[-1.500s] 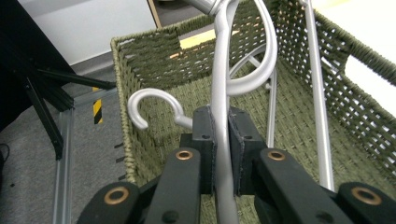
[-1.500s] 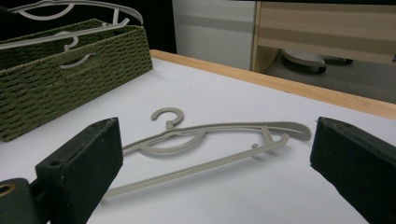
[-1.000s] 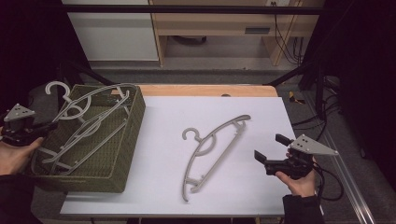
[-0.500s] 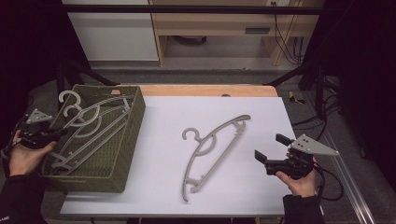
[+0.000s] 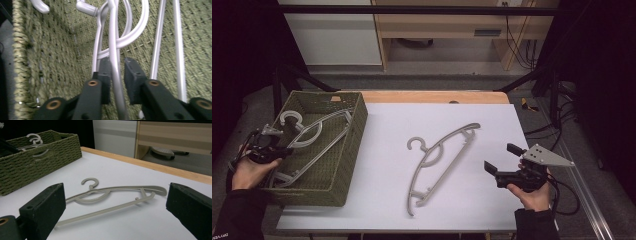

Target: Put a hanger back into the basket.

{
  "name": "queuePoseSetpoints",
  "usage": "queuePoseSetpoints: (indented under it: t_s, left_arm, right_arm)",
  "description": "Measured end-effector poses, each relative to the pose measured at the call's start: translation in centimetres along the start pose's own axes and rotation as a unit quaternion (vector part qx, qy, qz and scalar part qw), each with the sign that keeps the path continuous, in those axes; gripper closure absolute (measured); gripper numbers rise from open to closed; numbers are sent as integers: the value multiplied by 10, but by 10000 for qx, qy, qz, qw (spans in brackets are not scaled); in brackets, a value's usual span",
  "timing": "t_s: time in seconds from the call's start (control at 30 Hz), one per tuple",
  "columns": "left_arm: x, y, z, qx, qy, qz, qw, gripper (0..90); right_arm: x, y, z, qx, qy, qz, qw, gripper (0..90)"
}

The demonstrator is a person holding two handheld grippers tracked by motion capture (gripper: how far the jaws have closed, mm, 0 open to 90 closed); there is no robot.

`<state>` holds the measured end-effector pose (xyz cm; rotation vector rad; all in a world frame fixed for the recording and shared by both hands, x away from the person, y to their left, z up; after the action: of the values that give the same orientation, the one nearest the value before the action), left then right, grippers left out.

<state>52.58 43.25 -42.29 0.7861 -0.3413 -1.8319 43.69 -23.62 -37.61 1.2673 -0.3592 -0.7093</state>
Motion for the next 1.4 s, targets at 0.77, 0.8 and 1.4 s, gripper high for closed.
queuePoseSetpoints:
  t_s: [0.77, 0.8, 1.4]
  left_arm:
    - [75, 40, 89, 2273, -983, 809, 9655, 349]
    - [81, 41, 91, 2348, -1068, 870, 9622, 325]
    - [154, 38, 104, 2813, -1585, 639, 9443, 131]
  right_arm:
    - [0, 1, 2, 63, -10, 4, 10000, 26]
    - [0, 1, 2, 69, -7, 4, 10000, 26]
    - [1, 0, 3, 61, -35, -17, 10000, 26]
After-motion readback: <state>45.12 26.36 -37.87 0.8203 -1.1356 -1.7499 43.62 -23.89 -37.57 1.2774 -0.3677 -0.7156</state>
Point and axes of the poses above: each handheld gripper's, and its own axes: z roughly backward along the jaws, y roughly out of its top, x roughly to its right, the point moved 4 cm from there along -z, roughly forward along the jaws, and after that the axes turned 13 degrees about y, right-handed, at the moved point
